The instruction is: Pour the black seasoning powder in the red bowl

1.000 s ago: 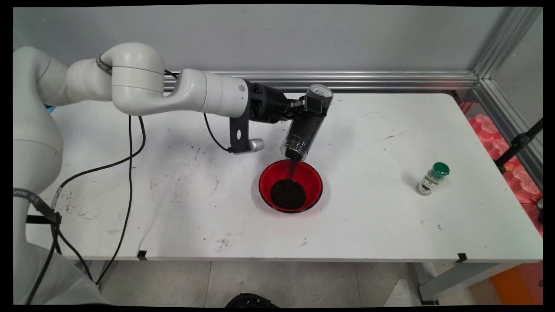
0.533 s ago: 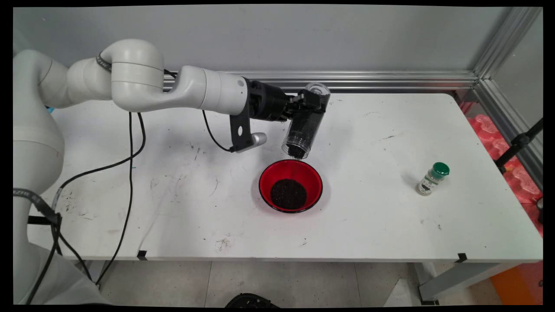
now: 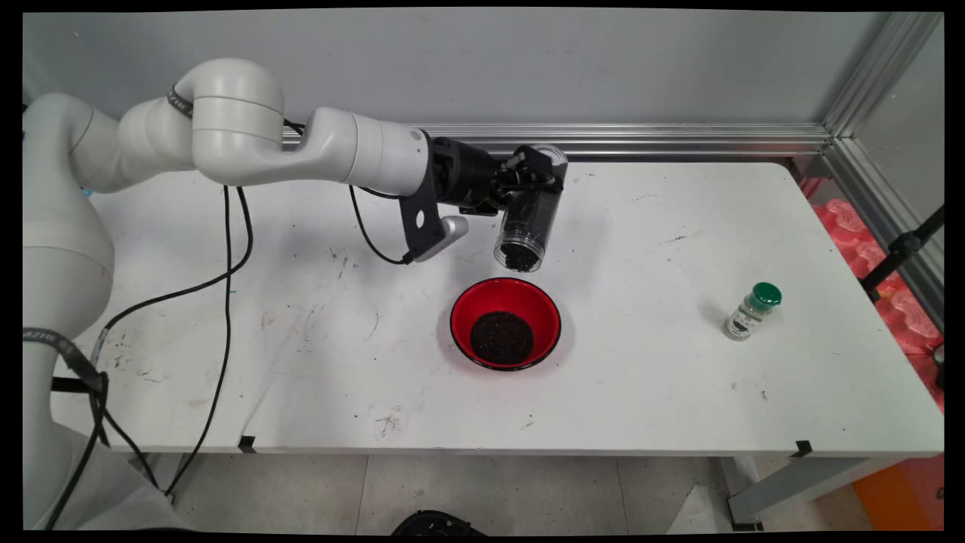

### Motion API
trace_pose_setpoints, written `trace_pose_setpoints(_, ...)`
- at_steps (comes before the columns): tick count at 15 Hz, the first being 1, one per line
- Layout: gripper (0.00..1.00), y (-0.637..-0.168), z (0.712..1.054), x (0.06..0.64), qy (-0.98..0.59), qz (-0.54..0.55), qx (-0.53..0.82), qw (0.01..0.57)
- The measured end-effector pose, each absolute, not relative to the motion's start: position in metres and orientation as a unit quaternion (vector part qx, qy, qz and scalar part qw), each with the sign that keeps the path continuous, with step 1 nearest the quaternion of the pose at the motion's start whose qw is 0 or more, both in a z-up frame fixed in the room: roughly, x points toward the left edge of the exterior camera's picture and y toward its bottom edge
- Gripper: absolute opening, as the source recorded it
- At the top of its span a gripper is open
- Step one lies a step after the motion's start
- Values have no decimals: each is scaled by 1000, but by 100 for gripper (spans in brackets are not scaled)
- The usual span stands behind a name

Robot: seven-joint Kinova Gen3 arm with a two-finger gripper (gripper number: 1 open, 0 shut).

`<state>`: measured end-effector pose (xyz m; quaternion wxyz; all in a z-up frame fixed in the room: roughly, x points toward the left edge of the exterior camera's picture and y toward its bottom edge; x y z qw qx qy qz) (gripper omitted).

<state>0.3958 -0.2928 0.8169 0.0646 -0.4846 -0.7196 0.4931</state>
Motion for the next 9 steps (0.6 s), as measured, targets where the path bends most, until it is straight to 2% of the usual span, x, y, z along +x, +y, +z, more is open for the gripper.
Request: trace_pose_setpoints(9, 0, -301, 823, 401, -771, 468, -414, 123)
